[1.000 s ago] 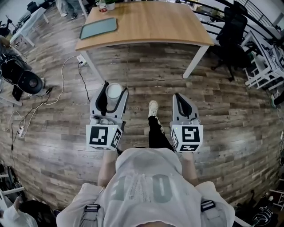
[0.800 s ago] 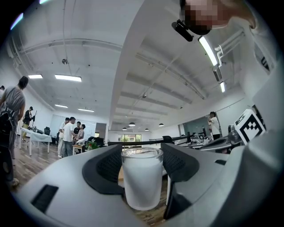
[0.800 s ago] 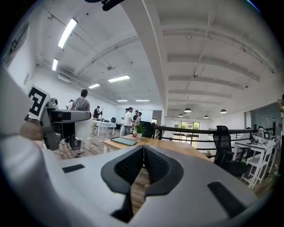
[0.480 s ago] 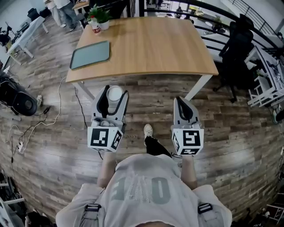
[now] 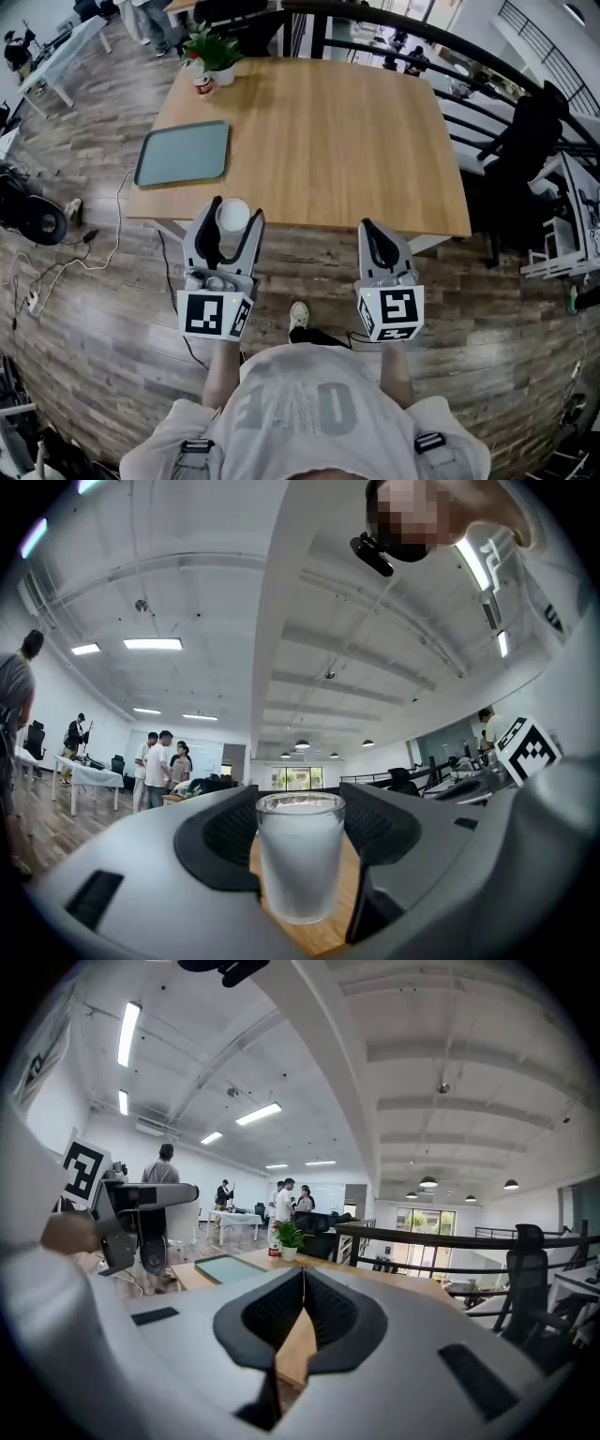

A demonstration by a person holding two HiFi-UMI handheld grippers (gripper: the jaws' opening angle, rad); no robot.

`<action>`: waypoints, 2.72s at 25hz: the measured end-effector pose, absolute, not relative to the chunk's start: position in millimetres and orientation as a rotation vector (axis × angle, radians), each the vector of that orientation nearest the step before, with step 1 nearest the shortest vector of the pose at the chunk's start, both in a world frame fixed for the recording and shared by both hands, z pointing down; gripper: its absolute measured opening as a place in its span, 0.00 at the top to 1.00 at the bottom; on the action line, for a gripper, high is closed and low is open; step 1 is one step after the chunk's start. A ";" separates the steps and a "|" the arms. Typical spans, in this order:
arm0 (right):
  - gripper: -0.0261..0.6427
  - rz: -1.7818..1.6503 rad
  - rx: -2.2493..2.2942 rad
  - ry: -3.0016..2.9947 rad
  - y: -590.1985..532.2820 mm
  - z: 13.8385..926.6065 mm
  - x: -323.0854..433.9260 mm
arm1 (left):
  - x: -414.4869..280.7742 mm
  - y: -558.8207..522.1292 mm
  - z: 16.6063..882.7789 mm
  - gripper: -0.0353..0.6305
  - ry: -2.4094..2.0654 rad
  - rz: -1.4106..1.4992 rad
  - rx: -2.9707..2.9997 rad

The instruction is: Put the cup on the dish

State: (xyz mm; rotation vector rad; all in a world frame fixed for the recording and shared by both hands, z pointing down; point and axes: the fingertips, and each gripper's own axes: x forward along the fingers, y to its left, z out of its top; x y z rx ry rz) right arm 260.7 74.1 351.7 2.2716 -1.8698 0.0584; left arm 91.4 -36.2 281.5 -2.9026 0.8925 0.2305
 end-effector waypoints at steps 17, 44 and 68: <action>0.93 0.093 2.056 -2.107 -15.5 358.6 256.6 | 84.0 -110.1 274.3 0.53 1.160 0.140 -2.807; 0.93 0.017 1.567 -2.338 -292.2 354.0 104.4 | -16.6 -342.4 300.4 0.53 1.462 0.017 -2.699; 0.93 0.102 1.381 -2.264 -426.5 426.2 79.0 | -26.5 -546.1 404.4 0.53 1.562 -0.235 -2.759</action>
